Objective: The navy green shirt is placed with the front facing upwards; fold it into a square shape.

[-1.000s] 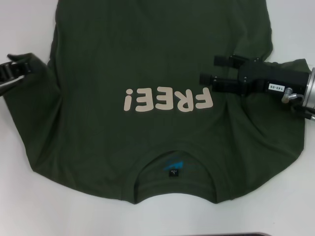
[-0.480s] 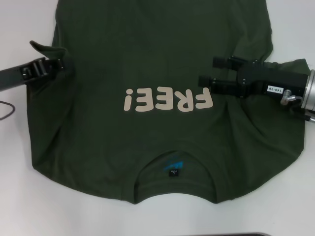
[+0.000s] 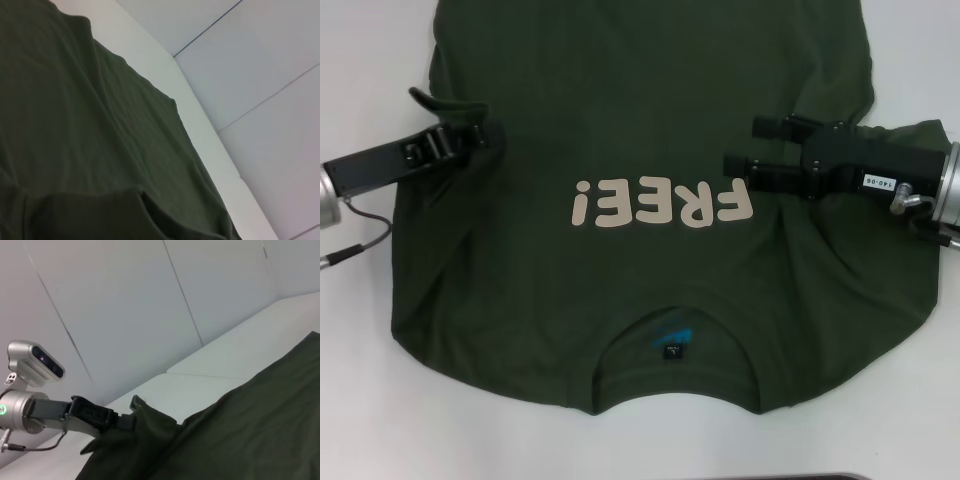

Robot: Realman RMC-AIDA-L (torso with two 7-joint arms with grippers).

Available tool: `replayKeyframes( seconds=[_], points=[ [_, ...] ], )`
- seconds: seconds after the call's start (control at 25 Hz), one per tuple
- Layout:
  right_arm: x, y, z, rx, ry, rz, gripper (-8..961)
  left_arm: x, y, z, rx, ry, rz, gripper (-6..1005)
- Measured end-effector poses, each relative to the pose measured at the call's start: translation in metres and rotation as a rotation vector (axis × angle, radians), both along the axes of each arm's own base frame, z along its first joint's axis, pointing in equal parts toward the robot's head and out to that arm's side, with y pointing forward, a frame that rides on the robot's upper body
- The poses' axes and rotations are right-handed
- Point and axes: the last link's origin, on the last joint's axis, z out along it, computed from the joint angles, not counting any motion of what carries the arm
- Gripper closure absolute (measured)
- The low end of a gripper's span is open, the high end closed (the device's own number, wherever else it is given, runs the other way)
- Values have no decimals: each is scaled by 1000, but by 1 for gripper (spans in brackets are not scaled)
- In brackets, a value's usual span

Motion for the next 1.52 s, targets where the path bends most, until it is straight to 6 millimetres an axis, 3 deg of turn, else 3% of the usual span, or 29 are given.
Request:
replayKeyframes(
  seconds=[0.36, 0.6, 1.0, 1.52],
  points=[
    [1, -2, 0, -2, 2, -3, 25, 10, 3, -12, -27, -33, -14, 936],
    [3, -4, 0, -2, 2, -7, 25, 13, 6, -14, -23, -30, -16, 735],
    [3, -4, 1, 5, 6, -2, 24, 15, 7, -13, -21, -28, -21, 280],
    [3, -4, 1, 5, 5, -2, 24, 22, 3, -14, -48, -49, -73, 116]
  ],
)
